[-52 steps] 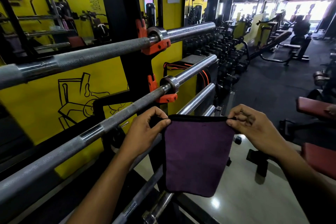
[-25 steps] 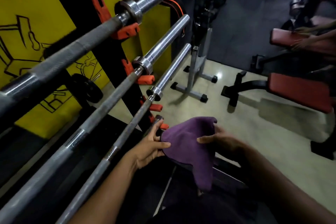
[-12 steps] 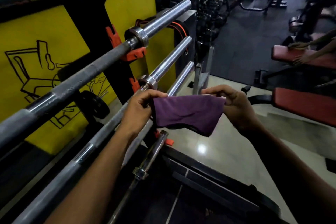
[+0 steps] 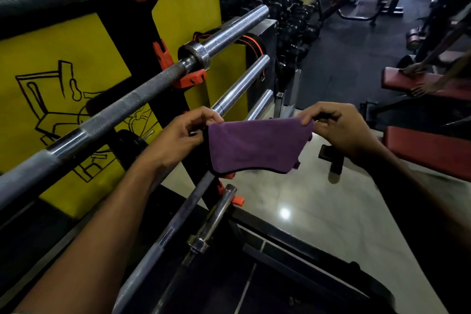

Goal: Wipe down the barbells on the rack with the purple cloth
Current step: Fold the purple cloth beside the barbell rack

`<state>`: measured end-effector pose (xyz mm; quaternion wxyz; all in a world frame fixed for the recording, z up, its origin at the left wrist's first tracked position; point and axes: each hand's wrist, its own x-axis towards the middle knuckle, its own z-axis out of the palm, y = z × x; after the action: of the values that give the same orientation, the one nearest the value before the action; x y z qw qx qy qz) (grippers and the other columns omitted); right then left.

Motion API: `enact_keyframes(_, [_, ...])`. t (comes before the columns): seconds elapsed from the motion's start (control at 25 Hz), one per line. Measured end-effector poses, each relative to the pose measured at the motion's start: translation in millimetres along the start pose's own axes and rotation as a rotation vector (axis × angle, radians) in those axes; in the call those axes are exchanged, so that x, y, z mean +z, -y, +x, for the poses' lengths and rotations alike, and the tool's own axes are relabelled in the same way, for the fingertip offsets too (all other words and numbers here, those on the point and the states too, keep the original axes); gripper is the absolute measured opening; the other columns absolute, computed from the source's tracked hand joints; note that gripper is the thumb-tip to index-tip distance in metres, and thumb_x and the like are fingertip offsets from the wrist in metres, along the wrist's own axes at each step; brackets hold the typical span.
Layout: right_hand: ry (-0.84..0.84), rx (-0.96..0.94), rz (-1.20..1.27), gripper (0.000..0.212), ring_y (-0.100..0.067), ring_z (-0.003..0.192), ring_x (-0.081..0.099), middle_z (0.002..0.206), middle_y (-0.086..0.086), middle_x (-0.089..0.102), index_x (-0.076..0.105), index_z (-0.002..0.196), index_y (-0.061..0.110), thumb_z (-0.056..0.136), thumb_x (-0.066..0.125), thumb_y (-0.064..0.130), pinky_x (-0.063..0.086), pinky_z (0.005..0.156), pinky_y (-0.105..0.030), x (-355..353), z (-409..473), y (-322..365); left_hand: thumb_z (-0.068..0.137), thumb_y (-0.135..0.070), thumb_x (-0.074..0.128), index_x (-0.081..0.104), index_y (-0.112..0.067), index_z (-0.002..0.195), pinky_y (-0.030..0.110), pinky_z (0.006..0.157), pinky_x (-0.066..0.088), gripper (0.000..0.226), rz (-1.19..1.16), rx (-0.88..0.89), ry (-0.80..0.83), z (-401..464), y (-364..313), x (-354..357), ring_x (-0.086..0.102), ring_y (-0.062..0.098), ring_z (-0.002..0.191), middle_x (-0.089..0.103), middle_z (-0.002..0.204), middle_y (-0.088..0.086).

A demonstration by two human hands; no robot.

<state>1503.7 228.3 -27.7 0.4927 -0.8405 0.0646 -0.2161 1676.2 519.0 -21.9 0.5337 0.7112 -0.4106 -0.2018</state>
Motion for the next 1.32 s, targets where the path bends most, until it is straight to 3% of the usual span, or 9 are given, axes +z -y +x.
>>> enact_keyframes(0.2, [-0.021,0.359,0.529,0.003,-0.017,0.074,0.068,0.095,-0.014,0.065,0.051,0.106,0.016,0.105,0.051,0.014,0.061,0.065,-0.036,27.9,4.3,-9.2,0.104,-0.019,0.049,0.065,-0.027,0.117,0.029,0.077,0.056,0.022,-0.229,-0.115,-0.183,3.9,4.3,24.4,0.065,0.016,0.105,0.068,0.119,-0.003])
enact_keyframes(0.28, [-0.037,0.544,0.649,0.017,-0.015,0.071,0.068,0.1,-0.01,0.066,0.055,0.114,0.013,0.107,0.046,0.026,0.059,0.059,-0.033,46.8,1.2,-17.1,0.106,-0.023,0.045,0.067,-0.033,0.111,0.031,0.073,0.056,0.025,-0.388,-0.248,-0.353,1.2,9.7,42.5,0.067,0.016,0.1,0.071,0.109,-0.007])
enact_keyframes(0.44, [-0.033,0.796,0.839,0.049,-0.03,0.106,0.07,0.122,-0.016,0.07,0.063,0.123,0.013,0.105,0.039,0.052,0.058,0.091,-0.05,78.2,-11.6,-44.4,0.108,-0.024,0.035,0.059,-0.024,0.102,0.032,0.075,0.05,0.025,-0.525,-0.455,-0.425,-8.2,35.1,65.7,0.058,0.025,0.103,0.063,0.1,-0.001])
enact_keyframes(0.52, [0.009,0.864,0.982,0.056,-0.036,0.116,0.066,0.13,-0.018,0.066,0.058,0.129,0.013,0.102,0.039,0.059,0.049,0.103,-0.057,86.3,-22.2,-52.2,0.103,-0.042,0.045,0.068,-0.024,0.11,0.037,0.086,0.053,0.029,-0.596,-0.52,-0.399,-14.5,44.0,68.0,0.065,0.024,0.105,0.07,0.108,0.003])
enact_keyframes(0.72, [-0.047,0.645,0.787,0.024,-0.029,0.104,0.072,0.122,-0.015,0.068,0.057,0.122,0.016,0.098,0.06,0.012,0.062,0.08,-0.039,82.7,-25.0,-41.0,0.094,-0.067,0.046,0.066,-0.03,0.129,0.044,0.102,0.049,0.055,-0.671,-0.527,-0.385,-29.0,59.1,69.8,0.066,0.021,0.116,0.069,0.126,-0.001])
enact_keyframes(0.84, [-0.078,0.5,0.725,0.019,-0.025,0.091,0.073,0.112,-0.011,0.071,0.058,0.122,0.013,0.104,0.053,0.018,0.062,0.072,-0.039,78.4,-16.9,-23.9,0.093,-0.053,0.062,0.06,-0.034,0.128,0.035,0.092,0.056,0.04,-0.504,-0.508,-0.406,-33.2,58.7,88.1,0.071,0.012,0.104,0.07,0.124,-0.002])
enact_keyframes(0.96, [-0.115,0.467,0.447,0.019,-0.027,0.092,0.072,0.112,-0.012,0.068,0.055,0.117,0.021,0.109,0.042,0.031,0.063,0.077,-0.045,86.2,-12.7,-17.7,0.098,-0.044,0.057,0.053,-0.043,0.123,0.026,0.077,0.059,0.025,-0.364,-0.331,-0.504,-31.6,49.5,94.2,0.07,0.005,0.099,0.065,0.121,-0.01])
enact_keyframes(1.16, [-0.204,0.381,0.423,0.019,-0.023,0.085,0.069,0.107,-0.015,0.069,0.057,0.114,0.018,0.108,0.044,0.03,0.063,0.073,-0.041,82.4,2.6,-2.5,0.094,-0.036,0.067,0.049,-0.048,0.131,0.025,0.082,0.058,0.043,-0.383,-0.225,-0.437,-26.5,40.2,74.5,0.065,0.0,0.106,0.056,0.13,-0.018])
enact_keyframes(1.32, [0.059,0.129,0.119,0.013,-0.032,0.069,0.06,0.088,-0.027,0.066,0.062,0.106,0.023,0.104,0.054,0.032,0.05,0.065,-0.041,66.2,25.4,20.5,0.085,-0.043,0.072,0.044,-0.048,0.138,0.029,0.094,0.052,0.061,-0.167,-0.148,-0.306,-20.3,30.3,58.8,0.054,0.005,0.125,0.052,0.137,-0.019])
